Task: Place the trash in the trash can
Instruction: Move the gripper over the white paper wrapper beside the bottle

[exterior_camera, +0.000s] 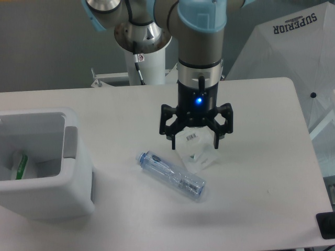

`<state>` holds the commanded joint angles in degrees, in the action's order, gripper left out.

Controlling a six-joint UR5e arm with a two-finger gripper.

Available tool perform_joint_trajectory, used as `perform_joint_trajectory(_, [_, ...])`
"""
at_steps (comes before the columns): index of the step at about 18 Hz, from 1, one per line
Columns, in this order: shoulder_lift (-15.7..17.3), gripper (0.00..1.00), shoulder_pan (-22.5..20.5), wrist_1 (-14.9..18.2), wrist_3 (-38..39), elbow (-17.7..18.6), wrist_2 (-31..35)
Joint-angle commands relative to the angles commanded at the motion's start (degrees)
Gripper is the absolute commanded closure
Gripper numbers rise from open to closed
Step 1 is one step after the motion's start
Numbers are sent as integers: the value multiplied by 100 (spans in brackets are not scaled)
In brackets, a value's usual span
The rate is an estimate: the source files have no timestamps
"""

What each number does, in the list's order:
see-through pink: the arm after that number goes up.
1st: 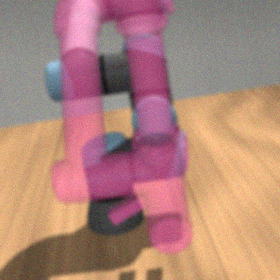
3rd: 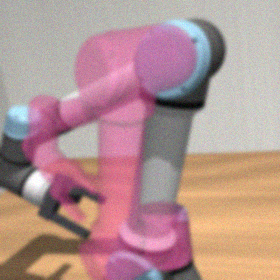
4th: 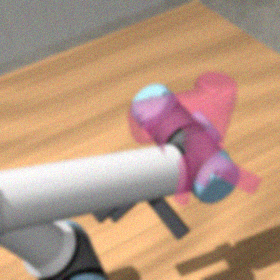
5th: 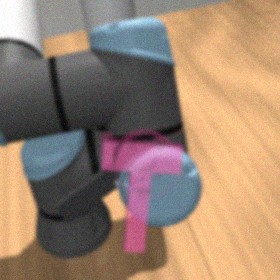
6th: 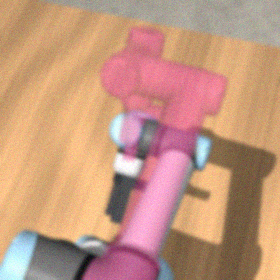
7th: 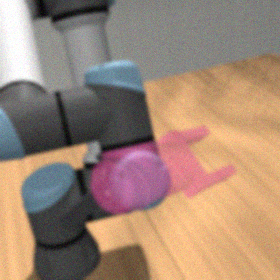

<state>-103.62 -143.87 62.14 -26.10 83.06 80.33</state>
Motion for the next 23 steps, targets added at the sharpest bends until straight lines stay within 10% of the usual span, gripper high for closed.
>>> perform_joint_trajectory(10, [-448, 0, -343, -509, 324, 526, -87])
perform_joint_trajectory(14, [-633, 0, -361, -1563, 615, 1326, -70])
perform_joint_trajectory(23, [-835, 0, -589, -1573, 773, 1670, -70])
